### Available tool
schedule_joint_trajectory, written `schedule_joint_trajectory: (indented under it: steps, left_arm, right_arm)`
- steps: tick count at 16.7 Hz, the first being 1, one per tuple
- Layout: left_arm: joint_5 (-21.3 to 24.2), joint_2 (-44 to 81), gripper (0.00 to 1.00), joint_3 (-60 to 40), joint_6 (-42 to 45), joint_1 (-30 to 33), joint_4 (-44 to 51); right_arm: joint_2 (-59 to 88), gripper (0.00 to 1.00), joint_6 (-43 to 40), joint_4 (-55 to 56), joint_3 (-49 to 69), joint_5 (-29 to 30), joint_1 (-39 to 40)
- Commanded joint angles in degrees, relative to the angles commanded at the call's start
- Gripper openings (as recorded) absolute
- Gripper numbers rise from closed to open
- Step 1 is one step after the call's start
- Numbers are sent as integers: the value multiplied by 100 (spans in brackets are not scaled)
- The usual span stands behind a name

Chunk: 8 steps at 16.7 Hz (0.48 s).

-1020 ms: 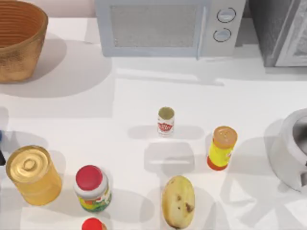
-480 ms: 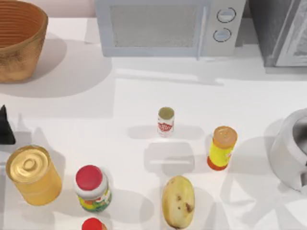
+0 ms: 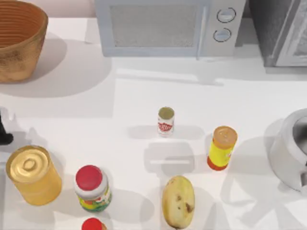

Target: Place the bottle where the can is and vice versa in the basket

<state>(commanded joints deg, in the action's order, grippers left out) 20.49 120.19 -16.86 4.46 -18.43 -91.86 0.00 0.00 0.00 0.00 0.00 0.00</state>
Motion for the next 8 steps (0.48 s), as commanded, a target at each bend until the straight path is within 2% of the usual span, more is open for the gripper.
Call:
schedule_joint_trajectory:
  steps: [7,8]
  left_arm:
    - [0,0,2,0,0,0,0]
    - [0,0,0,0,0,0,0]
  right_arm:
    - [0,100,0,0,0,0,0]
    - [0,100,0,0,0,0,0]
